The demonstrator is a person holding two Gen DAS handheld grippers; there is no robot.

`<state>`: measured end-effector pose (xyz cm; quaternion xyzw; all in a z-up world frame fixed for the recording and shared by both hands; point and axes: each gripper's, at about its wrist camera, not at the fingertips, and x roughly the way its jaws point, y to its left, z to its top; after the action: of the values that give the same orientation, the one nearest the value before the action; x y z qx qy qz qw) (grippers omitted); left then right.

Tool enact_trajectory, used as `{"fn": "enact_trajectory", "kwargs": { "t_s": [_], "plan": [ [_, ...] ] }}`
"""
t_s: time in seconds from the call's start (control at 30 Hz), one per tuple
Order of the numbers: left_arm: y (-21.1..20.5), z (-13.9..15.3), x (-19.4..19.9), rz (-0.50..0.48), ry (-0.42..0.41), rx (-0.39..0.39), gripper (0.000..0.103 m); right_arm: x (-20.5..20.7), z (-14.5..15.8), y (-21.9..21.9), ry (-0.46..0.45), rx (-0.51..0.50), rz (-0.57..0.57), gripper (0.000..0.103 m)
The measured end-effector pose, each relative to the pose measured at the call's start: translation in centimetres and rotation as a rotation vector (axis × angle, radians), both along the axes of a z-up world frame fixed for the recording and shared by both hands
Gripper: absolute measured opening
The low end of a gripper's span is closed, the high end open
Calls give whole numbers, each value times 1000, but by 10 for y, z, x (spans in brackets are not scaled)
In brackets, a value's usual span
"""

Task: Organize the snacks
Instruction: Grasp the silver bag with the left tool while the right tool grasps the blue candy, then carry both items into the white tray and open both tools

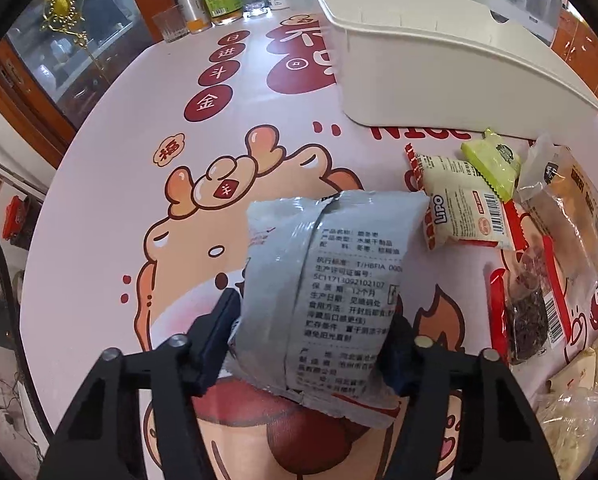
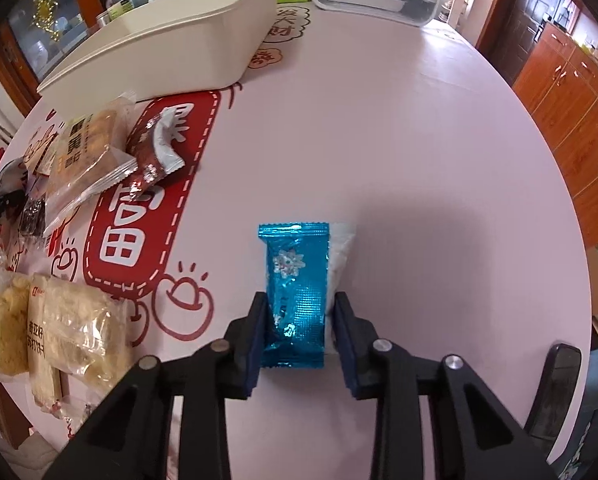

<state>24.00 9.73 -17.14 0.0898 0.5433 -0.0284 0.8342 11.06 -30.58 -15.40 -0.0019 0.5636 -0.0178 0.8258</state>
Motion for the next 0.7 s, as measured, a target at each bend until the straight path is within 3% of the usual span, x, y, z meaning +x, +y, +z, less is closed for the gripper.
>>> {"fn": "enact_trajectory", "kwargs": {
  "t_s": [0.23,0.7],
  "plan": [
    [-11,14,-24,15,-32,-10,52,-5,6,22,-21,13,45,29],
    [-65,91,-79,-65,-191,-106,52,-16,66,68,-148,119,174,29]
  ]
}}
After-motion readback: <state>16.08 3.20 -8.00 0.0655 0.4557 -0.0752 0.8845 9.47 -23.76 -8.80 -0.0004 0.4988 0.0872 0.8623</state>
